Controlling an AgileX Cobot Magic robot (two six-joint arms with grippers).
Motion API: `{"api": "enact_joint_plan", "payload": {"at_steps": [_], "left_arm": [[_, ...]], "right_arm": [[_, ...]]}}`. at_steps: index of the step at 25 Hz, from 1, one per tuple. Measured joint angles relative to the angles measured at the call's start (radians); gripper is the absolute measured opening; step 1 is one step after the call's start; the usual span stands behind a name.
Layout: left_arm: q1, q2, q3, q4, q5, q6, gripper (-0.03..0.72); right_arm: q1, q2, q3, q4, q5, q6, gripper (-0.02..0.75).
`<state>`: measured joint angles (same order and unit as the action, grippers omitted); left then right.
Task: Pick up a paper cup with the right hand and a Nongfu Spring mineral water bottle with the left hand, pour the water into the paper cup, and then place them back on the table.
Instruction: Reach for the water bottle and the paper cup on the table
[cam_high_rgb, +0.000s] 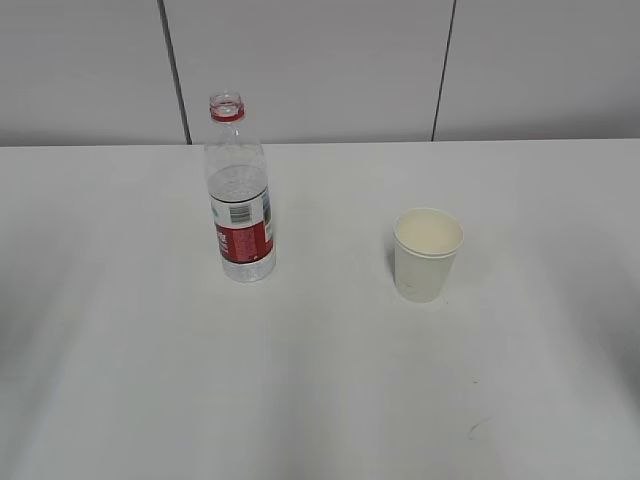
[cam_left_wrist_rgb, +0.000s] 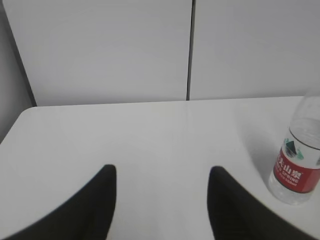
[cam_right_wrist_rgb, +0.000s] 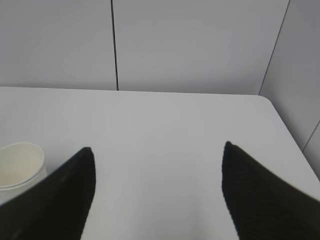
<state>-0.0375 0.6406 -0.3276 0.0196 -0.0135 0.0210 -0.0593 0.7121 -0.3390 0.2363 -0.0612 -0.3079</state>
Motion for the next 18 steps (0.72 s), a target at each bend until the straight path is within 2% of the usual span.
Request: {"api": "enact_joint_plan", "payload": {"at_steps": [8,11,15,18], "left_arm": [[-0.012,0.148,0.0,0.004,-0.168,0.0,0.366],[-0.04,0.184,0.0,0.032,-0.208,0.0,0.365],[-0.077,0.238,0.0,0.043,-0.266,0.0,0.365],[-0.085,0.284,0.0,0.041,-0.315,0.0,0.365]], "right_arm": [[0.0,0.101,0.0,-0.031,-0.071,0.021,0.59],[0.0,0.149,0.0,-0.147,-0.121,0.12,0.59],[0.0,0.233,0.0,-0.385,-0.275,0.282,0.59],[0.0,0.303,-0.004,-0.472,-0.373,0.33,0.59]]}}
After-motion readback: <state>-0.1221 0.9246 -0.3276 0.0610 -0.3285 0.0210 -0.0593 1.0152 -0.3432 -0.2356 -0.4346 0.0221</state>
